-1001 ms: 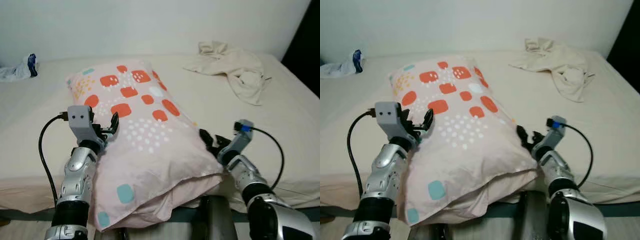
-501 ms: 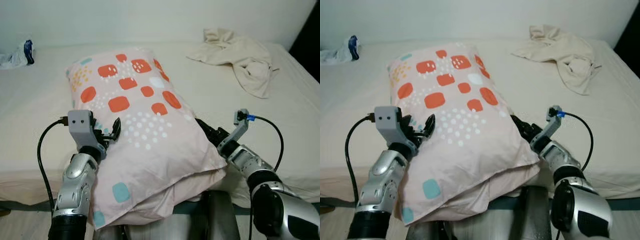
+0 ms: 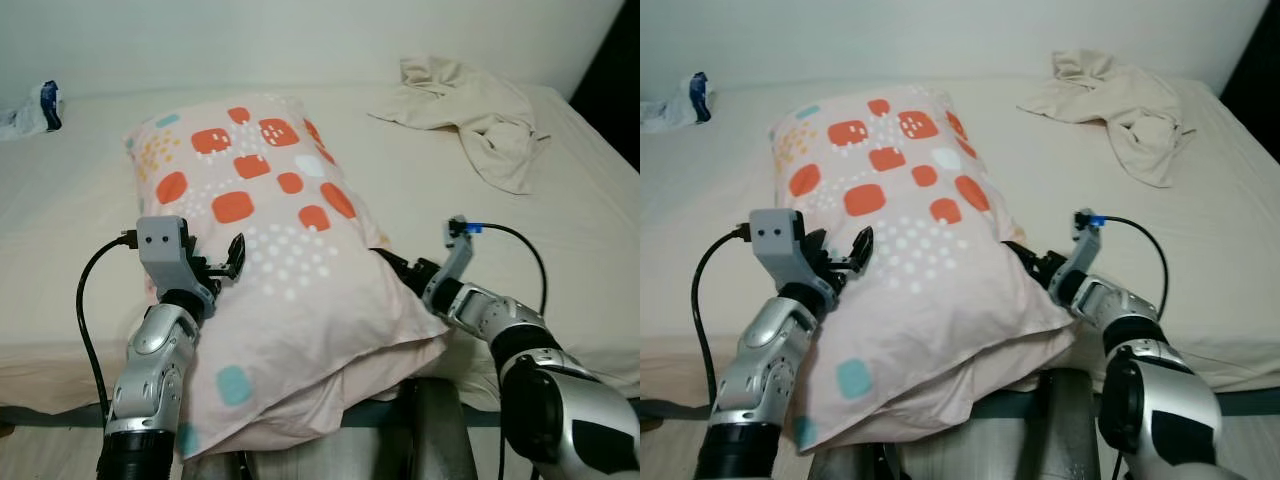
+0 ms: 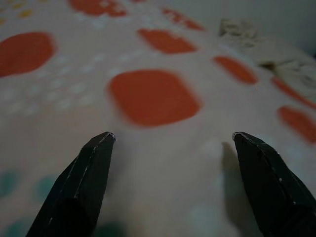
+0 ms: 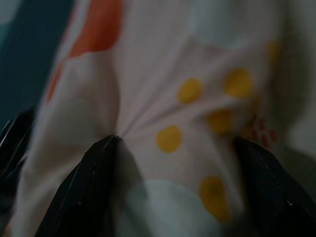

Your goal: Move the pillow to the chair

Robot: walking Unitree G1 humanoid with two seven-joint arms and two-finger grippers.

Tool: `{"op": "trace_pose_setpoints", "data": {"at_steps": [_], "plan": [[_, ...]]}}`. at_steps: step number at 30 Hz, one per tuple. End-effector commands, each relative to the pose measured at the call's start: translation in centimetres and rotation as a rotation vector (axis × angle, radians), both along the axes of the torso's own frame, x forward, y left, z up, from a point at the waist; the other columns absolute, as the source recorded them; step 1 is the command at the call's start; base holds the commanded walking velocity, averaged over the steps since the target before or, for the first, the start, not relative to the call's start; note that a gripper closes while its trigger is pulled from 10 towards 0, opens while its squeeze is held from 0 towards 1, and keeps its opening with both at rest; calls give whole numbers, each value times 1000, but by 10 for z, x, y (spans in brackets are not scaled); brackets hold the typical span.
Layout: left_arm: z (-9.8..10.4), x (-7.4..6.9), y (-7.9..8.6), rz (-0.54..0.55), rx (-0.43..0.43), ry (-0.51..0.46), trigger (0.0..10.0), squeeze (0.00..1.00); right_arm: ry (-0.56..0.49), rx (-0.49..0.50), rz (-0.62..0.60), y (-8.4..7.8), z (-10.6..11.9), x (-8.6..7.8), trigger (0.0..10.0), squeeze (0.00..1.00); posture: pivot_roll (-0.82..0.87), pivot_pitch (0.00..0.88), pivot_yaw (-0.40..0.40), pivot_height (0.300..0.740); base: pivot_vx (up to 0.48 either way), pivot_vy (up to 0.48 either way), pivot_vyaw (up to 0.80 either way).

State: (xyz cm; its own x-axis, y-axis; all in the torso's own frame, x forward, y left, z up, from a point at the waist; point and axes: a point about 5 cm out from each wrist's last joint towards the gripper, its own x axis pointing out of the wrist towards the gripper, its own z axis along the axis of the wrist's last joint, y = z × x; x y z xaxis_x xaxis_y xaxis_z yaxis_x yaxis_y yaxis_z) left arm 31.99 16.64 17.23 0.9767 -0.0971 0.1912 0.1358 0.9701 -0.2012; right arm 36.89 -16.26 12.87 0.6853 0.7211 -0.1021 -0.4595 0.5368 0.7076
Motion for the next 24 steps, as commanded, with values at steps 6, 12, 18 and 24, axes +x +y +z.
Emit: {"op": "trace_pose_setpoints", "data": {"at_steps": [6, 12, 18, 24], "plan": [[10, 3, 17, -41, -7, 17, 10000, 0, 55, -47, 135, 28, -15, -9, 10000, 0, 109, 210, 61, 444, 0, 0, 0], [39, 17, 57, 141, 78, -29, 10000, 0, 104, -134, 103, 25, -32, -15, 10000, 0, 97, 196, 55, 444, 0, 0, 0], [53, 26, 82, 393, 323, 30, 10000, 0, 141, -162, 43, 15, -45, -20, 9647, 0, 88, 190, 65, 444, 0, 0, 0], [27, 32, 109, 484, 405, 259, 10000, 0, 152, -162, 18, 9, -50, -24, 10000, 0, 71, 197, 80, 444, 0, 0, 0]]}}
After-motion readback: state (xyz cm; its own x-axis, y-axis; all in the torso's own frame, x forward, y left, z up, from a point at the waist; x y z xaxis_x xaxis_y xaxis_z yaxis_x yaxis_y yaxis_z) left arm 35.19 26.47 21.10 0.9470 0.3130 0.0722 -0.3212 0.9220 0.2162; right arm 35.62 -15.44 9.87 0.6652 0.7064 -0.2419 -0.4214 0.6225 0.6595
